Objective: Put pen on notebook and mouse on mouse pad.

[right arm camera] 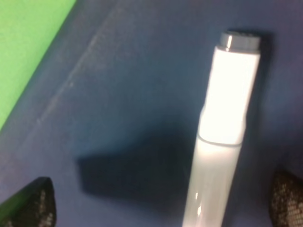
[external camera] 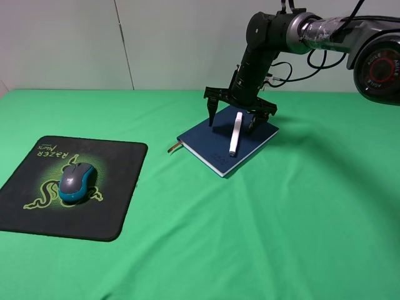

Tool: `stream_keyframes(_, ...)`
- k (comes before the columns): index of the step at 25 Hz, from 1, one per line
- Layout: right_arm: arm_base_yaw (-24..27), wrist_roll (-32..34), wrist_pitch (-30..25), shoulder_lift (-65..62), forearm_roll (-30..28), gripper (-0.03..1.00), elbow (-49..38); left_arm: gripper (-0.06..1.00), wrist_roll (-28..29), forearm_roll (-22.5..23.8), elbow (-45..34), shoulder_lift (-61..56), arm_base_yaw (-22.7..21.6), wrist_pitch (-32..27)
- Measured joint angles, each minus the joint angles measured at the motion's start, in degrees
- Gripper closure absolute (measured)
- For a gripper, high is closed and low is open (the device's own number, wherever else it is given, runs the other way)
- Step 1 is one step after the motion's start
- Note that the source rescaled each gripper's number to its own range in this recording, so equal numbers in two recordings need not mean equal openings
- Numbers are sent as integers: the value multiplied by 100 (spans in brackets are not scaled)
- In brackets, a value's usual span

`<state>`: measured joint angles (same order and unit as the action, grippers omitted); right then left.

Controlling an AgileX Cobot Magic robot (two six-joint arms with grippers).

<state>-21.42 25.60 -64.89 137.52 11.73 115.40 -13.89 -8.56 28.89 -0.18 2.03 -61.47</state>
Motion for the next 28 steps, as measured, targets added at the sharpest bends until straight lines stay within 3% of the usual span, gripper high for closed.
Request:
stream_keyframes(8,0,-126,-344,-249,-129,-3,178,-6,0,0,0,0,0,0)
stream_keyframes(17,0,-1077,-457,-1278,-195,-3,295,-6,0,0,0,0,0,0)
stream_keyframes(28,0,-2224,-476,-3752,-429,-3,-1874,-6,0,0,0,0,0,0)
